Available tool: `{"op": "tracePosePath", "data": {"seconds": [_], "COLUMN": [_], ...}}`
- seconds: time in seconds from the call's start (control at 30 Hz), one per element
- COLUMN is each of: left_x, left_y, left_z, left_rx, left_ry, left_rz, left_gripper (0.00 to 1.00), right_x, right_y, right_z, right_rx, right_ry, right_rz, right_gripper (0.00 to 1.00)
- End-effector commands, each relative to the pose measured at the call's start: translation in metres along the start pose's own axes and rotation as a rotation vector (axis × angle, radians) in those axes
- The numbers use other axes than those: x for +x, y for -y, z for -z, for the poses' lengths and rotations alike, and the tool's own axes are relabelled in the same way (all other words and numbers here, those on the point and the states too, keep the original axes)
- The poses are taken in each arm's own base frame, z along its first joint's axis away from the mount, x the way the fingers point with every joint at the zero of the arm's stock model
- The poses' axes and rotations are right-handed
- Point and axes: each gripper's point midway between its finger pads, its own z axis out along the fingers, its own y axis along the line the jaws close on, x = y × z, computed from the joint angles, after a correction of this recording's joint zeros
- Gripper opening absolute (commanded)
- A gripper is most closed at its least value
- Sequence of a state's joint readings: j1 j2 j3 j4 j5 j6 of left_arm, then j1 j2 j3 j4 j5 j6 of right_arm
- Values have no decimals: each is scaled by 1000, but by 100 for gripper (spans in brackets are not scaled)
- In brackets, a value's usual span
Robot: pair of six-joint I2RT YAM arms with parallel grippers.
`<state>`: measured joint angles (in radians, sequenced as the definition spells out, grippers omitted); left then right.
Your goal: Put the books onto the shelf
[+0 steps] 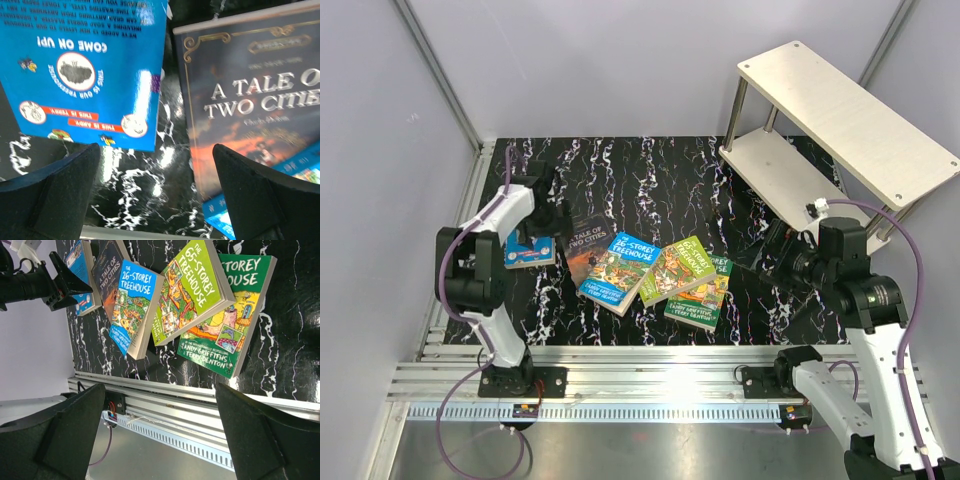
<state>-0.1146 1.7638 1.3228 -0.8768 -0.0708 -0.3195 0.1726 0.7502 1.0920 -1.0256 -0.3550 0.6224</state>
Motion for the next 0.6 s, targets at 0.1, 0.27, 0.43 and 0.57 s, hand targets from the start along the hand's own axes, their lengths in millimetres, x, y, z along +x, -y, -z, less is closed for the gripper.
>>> {"op": "tracePosePath", "data": {"seconds": [0.1,0.27,0.43,0.57], "left_x": [-24,-16,-7,-1], "left_y": [-22,-29,-33,-31], "left_z": [-4,-17,-37,-54], "left_rx": [-161,-189,-164,-153], "left_ry": [40,6,-37,-87], "left_rz": [-74,-115,-89,-88], "left_gripper": [99,99,99,99], "right_x": [-7,-10,-14,-17], "right_y": [7,12,14,15], "right_z": [7,5,0,-8], "right_rx": [53,81,95,104], "right_ry": [58,69,71,53], "right_rz": [-1,3,5,6], "right_gripper": [99,100,100,100]}}
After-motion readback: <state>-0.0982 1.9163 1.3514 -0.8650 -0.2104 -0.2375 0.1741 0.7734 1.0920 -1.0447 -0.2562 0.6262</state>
